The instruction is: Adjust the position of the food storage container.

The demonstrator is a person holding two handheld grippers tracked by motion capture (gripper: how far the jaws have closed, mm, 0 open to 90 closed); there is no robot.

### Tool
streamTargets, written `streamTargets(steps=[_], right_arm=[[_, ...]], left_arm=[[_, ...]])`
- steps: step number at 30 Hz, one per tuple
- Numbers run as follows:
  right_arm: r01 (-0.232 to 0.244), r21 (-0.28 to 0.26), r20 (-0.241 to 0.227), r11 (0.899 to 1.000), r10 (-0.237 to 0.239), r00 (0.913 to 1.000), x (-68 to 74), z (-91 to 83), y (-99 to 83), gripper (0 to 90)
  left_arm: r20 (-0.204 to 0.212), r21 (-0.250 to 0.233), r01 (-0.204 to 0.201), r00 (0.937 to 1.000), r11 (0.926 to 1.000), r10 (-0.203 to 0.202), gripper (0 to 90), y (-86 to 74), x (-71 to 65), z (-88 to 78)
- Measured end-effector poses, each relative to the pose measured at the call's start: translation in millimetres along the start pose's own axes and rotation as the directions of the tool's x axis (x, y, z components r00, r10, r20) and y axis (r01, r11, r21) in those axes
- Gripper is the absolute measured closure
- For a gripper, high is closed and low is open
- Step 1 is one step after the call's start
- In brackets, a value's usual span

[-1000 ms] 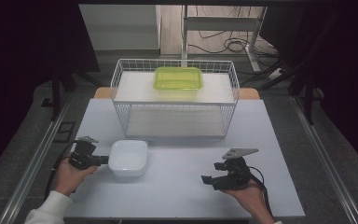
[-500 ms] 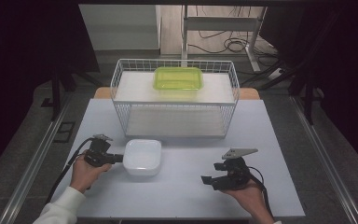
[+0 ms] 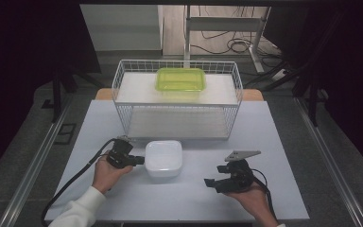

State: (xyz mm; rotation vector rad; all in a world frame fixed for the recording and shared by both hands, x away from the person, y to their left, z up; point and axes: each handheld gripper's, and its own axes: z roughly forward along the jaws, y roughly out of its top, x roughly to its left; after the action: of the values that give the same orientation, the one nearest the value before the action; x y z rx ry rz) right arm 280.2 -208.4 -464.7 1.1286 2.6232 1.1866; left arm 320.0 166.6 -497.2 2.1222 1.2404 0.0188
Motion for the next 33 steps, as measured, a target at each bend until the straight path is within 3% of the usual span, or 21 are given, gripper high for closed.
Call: streamTargets(steps=[6,13,19,24,27,29,30,32,33], right_arm=[[0.002,0.006,0.001,1.0,-0.002,1.0,0.3,0.6,-0.3,23.3],[-0.002,0.004,0.002,1.0,0.002,1.0,-0.6,-0.1,-0.6,23.3],[-0.006,-0.003,0.004,1.0,0.006,1.0,-1.4,-1.3,-0.9,23.2],[-0.011,-0.019,0.015,1.0,0.011,0.9998,-2.9,-1.1,-2.3,22.0],[-0.013,-0.03,0.025,0.999,0.014,0.9996,-3.0,-0.6,-2.8,21.2],[-0.013,-0.044,0.034,0.999,0.014,0.9993,-2.4,-1.0,-3.3,20.0],[-0.011,-0.048,0.039,0.999,0.013,0.9992,-2.0,-1.6,-3.4,19.6],[-0.007,-0.06,0.039,0.998,0.009,0.9992,-1.5,-2.3,-3.7,19.0],[-0.006,-0.07,0.042,0.997,0.009,0.9991,-1.1,-2.4,-3.9,18.5]], left_arm=[[0.034,-0.009,-0.006,0.9994,0.9999,0.006,89.6,12.9,-14.9,13.7],[0.03,-0.021,-0.005,0.9995,0.9998,0.006,89.4,14.3,-20.3,18.1],[0.031,-0.065,-0.021,0.9992,0.9977,0.024,89.1,10.9,-18.5,-1.6],[0.039,-0.138,-0.029,0.9986,0.99,0.035,85.9,-6.6,-23.3,-28.2],[0.025,-0.158,-0.029,0.9991,0.987,0.034,79.3,-11.8,-23.5,-36.7],[0.03,-0.17,-0.02,0.9992,0.9852,0.026,67.3,-15.8,-22.6,-44.5],[0.038,-0.176,-0.01,0.9991,0.9844,0.017,67.3,-17.6,-22.0,-47.8],[0.053,-0.191,0.014,0.9986,0.9815,-0.004,54.7,-21.2,-20.5,-53.5],[0.073,-0.205,0.051,0.9966,0.9775,-0.037,44.0,-24.1,-19.4,-58.1]])
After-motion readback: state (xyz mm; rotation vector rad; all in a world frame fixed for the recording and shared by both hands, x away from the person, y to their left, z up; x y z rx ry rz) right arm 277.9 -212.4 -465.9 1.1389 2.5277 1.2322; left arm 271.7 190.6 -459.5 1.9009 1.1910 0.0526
